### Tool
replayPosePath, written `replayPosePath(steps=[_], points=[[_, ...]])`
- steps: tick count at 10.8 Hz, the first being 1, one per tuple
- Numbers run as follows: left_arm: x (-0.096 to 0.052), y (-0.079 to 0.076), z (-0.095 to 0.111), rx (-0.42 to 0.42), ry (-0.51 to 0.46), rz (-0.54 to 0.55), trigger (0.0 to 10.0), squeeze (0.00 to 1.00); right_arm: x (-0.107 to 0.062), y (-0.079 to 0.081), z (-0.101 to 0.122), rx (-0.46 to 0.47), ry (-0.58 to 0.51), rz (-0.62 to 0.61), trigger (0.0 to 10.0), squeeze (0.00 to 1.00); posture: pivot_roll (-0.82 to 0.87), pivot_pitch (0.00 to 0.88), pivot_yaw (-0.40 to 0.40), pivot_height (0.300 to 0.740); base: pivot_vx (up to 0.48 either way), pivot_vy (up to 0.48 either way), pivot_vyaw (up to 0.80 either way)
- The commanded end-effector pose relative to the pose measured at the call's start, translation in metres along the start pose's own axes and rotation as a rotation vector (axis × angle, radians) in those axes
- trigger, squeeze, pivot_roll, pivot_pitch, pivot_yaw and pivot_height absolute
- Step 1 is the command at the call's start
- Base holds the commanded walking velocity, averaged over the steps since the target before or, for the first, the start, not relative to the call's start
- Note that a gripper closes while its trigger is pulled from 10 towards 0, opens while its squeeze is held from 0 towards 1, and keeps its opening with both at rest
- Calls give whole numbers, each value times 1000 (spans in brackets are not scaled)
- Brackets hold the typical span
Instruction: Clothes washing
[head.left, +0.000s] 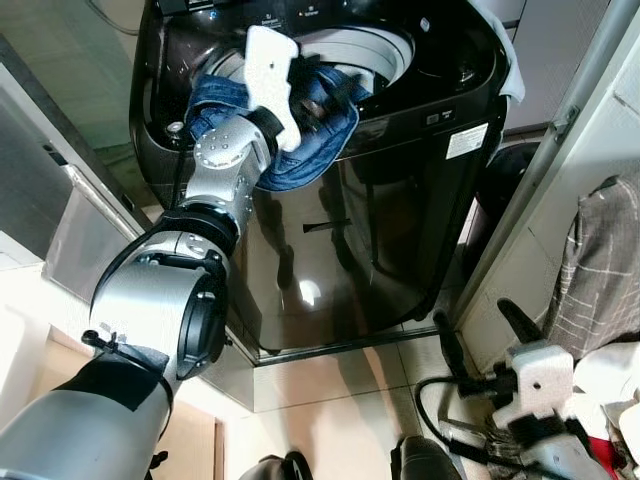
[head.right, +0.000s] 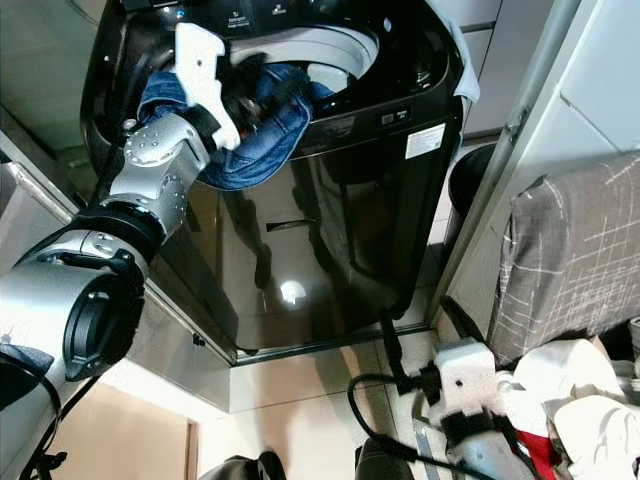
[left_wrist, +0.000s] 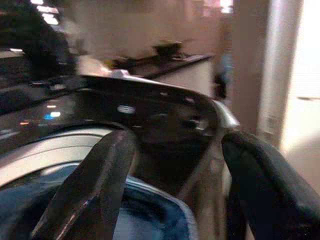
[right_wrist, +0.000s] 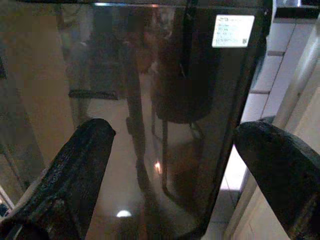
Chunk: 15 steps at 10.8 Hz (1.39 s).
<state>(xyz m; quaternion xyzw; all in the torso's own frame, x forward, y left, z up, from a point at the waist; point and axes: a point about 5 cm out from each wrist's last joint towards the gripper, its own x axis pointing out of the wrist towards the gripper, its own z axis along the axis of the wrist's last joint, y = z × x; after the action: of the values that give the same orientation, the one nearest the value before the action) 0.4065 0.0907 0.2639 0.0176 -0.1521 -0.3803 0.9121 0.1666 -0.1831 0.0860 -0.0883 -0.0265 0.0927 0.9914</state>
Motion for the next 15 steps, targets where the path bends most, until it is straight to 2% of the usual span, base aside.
replayPosePath(steps=[1, 5, 7, 12, 14, 15], points=[[-2, 3, 4, -2, 16, -52, 10000, 0, -1, 0, 1, -8, 1, -9, 10000, 0, -418, 123, 166, 732, 0, 0, 0], [-4, -2, 0, 30, 82, -177, 10000, 0, -6, -2, 1, -16, 6, -22, 10000, 0, -448, 124, 177, 732, 0, 0, 0], [-5, -7, -13, 41, 174, -216, 10000, 0, -15, -4, 2, -23, 20, -39, 10000, 0, -478, 140, 186, 732, 0, 0, 0], [-6, -10, -24, 49, 244, -189, 10000, 0, -29, -4, 3, -32, 40, -63, 10000, 0, -519, 159, 191, 732, 0, 0, 0], [-9, -5, -30, 93, 291, -106, 10000, 0, -35, -4, 5, -36, 51, -71, 10000, 0, -531, 169, 190, 732, 0, 0, 0], [-11, 3, -28, 113, 298, -15, 10000, 0, -35, -3, 5, -36, 54, -72, 10000, 0, -531, 170, 190, 732, 0, 0, 0]])
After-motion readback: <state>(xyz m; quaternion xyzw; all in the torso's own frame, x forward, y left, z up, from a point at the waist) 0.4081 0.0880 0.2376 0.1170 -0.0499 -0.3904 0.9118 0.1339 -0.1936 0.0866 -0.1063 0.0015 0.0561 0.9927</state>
